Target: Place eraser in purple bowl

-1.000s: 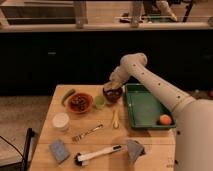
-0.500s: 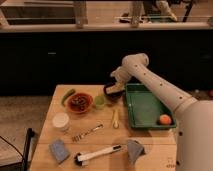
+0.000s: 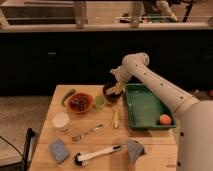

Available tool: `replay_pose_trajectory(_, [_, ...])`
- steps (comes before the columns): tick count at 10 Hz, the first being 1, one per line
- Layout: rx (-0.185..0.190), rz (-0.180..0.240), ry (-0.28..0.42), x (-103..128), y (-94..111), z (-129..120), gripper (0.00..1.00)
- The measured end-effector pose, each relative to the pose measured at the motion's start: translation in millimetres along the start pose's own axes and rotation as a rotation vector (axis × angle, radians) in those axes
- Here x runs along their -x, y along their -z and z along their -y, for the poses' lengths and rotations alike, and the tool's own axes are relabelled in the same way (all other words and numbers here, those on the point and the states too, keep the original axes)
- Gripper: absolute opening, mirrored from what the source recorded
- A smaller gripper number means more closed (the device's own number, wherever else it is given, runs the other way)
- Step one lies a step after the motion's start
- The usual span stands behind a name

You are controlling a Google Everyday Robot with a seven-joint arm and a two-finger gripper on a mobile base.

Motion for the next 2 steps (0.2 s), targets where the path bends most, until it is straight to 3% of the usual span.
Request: replay_pose_trajectory(2, [-0.003,0.013,0.008,1.1,4.3,0.3,0.80])
